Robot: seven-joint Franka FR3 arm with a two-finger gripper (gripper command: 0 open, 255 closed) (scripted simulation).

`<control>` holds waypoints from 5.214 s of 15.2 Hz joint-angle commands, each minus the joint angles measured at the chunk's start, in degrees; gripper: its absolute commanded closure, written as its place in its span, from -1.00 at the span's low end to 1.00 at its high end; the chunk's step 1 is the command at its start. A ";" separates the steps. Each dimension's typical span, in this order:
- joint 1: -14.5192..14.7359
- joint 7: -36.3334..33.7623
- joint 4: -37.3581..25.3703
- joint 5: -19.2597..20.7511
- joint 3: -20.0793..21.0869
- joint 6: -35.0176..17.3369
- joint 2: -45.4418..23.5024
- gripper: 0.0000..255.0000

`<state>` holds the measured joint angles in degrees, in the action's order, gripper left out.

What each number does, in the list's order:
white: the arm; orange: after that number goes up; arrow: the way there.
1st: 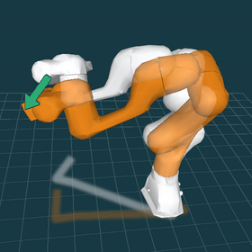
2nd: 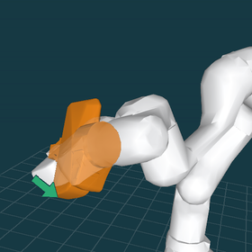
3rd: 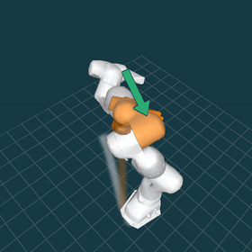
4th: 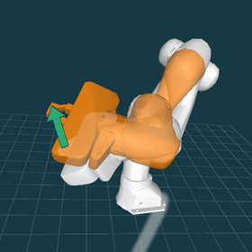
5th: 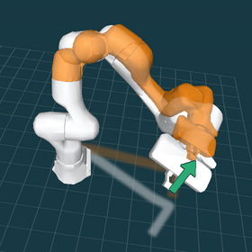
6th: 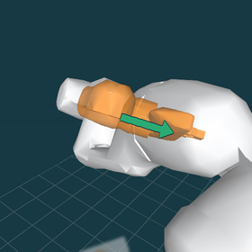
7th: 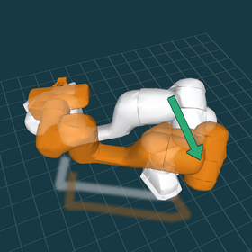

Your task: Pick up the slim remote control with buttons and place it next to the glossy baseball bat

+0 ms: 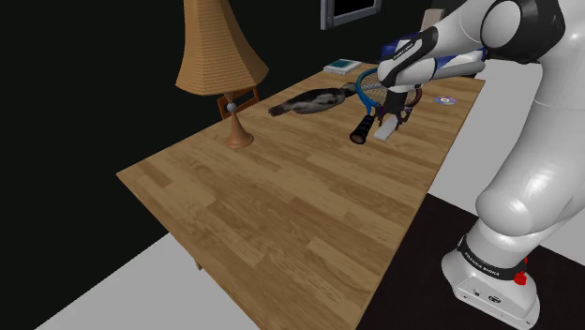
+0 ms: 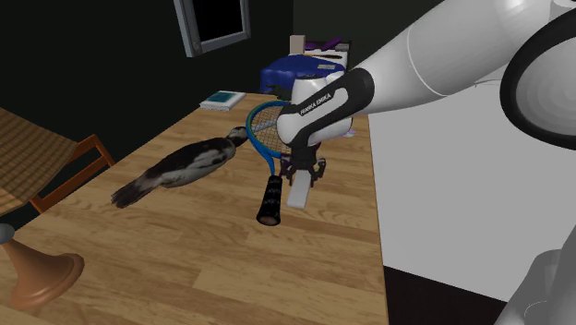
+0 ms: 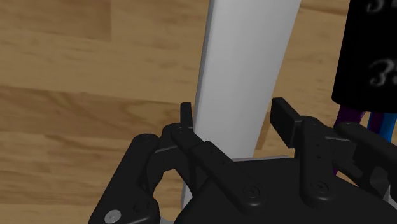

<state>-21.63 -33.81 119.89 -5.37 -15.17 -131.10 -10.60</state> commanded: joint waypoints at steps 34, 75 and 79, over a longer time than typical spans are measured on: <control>0.55 -2.56 -11.48 3.21 -0.40 19.36 7.36 1.00; -7.79 15.19 -0.80 -1.30 -6.73 2.19 -0.24 1.00; -7.79 15.19 -0.80 -1.30 -6.73 2.19 -0.24 1.00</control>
<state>-29.41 -18.62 119.08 -6.67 -21.88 -128.89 -10.82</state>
